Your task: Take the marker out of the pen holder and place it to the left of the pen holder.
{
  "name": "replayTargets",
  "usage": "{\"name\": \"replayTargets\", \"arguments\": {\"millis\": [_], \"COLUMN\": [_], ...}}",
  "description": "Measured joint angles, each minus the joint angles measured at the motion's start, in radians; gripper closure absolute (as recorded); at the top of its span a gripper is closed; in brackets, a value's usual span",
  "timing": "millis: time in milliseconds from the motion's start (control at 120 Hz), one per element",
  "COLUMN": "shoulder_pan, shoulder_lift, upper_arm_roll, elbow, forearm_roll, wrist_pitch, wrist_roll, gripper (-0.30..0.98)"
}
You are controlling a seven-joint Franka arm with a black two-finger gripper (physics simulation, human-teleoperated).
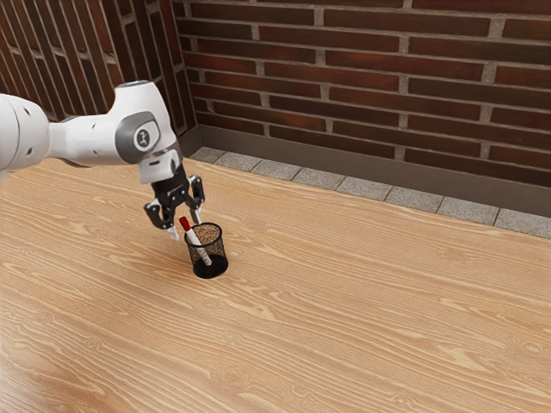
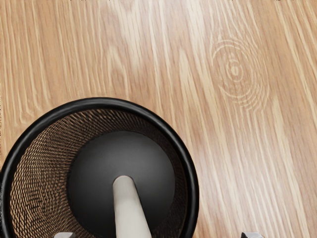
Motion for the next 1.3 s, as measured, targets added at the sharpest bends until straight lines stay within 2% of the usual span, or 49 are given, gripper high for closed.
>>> {"name": "replayTargets", "arguments": {"millis": [425, 908, 1300], "shoulder_pan": [-0.003, 0.008, 0.008], "shoulder_lift": [0.009, 0.011, 0.011], "upper_arm_roll": [-0.002, 0.002, 0.002], "elbow": [0.007, 0.009, 0.013], "forearm_roll": [-0.026, -0.038, -0.035], "wrist_pitch": [0.005, 0.007, 0.013], "wrist_roll": [-0.106, -0.164, -0.179], "gripper": [0.46, 0.52, 0.72]}}
